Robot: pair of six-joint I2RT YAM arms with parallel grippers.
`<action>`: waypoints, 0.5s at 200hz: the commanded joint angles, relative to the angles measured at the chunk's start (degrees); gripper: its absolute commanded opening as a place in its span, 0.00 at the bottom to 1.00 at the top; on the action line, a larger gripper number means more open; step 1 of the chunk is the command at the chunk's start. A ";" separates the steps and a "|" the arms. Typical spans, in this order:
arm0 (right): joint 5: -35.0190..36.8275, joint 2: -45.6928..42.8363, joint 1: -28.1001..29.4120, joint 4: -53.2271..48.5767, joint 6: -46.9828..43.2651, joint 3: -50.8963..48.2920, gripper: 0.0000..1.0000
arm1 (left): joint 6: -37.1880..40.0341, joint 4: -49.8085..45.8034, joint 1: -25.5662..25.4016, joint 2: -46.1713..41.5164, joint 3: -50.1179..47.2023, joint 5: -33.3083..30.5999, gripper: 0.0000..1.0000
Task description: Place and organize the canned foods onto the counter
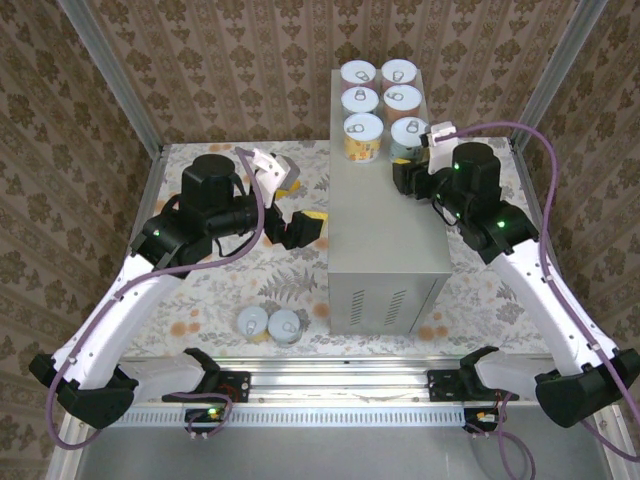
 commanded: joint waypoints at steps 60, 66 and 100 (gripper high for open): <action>-0.37 2.85 -0.52 1.15 -0.80 2.34 0.68 | -1.26 1.12 0.43 -1.35 -0.82 -0.15 1.00; -0.40 2.98 -0.47 1.22 -0.80 2.38 0.68 | -1.29 1.11 0.41 -1.35 -0.82 -0.18 1.00; -0.74 3.76 -0.84 1.43 -0.71 2.68 0.68 | -1.22 0.94 0.44 -1.35 -0.74 -0.28 1.00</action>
